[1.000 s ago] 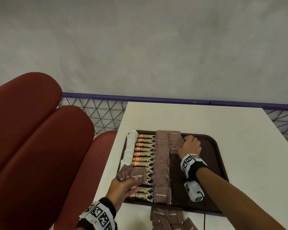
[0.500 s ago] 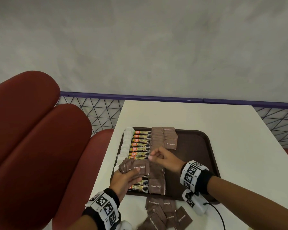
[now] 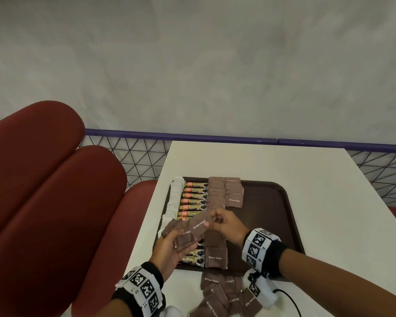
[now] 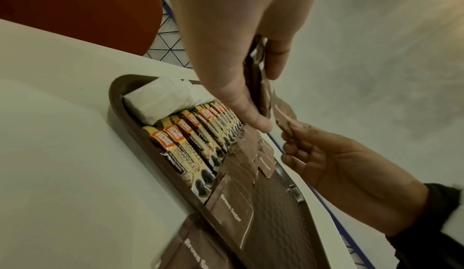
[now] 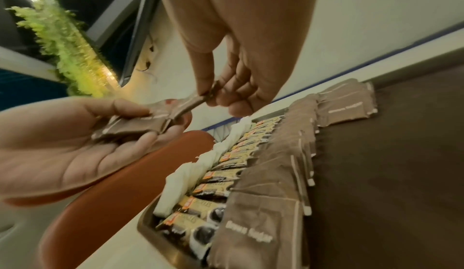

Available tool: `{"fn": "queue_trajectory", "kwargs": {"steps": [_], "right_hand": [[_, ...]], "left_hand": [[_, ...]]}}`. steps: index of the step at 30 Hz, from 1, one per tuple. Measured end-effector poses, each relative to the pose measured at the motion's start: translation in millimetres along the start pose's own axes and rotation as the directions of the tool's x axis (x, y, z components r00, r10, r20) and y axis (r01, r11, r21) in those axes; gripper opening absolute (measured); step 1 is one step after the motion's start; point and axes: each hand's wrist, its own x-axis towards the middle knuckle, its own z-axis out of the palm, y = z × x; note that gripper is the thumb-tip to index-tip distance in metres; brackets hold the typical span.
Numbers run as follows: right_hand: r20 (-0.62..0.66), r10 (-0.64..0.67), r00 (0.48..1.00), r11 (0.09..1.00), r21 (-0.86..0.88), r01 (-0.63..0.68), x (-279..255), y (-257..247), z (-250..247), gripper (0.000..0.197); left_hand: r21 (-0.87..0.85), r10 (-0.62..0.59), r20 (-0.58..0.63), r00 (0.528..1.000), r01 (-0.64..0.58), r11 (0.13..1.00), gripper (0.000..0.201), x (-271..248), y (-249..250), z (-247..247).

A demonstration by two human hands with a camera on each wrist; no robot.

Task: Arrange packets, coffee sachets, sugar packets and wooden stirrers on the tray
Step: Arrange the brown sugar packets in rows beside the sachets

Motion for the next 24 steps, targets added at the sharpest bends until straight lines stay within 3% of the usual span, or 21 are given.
{"fn": "queue_trajectory", "kwargs": {"steps": [4,7,9,12,18,24], "right_hand": [[-0.257,0.084,0.963,0.993,-0.057,-0.102,9,9,-24,0.017],[-0.462,0.160,0.873,0.963,-0.121,-0.240,19,24,-48,0.010],[-0.541,0.223,0.811,0.941,-0.097,-0.323,28,34,-61,0.017],[-0.564,0.326,0.759,0.909,-0.033,-0.415,37,37,-69,0.023],[-0.550,0.389,0.739,0.869,-0.049,-0.493,50,42,-65,0.023],[-0.566,0.385,0.729,0.763,-0.250,-0.597,58,50,-61,0.022]], "left_hand": [[0.055,0.045,-0.045,0.998,-0.043,0.998,0.037,3,-1,-6],[0.059,0.062,-0.089,0.994,-0.056,0.997,0.041,6,-1,-11],[0.085,0.068,-0.103,0.992,-0.059,0.995,0.046,8,-2,-14],[0.115,0.083,-0.109,0.991,-0.070,0.991,0.045,9,-3,-17],[0.131,0.100,-0.094,0.990,-0.088,0.988,0.025,9,1,-18],[0.101,0.073,-0.080,0.994,-0.064,0.993,0.032,13,2,-25]]}}
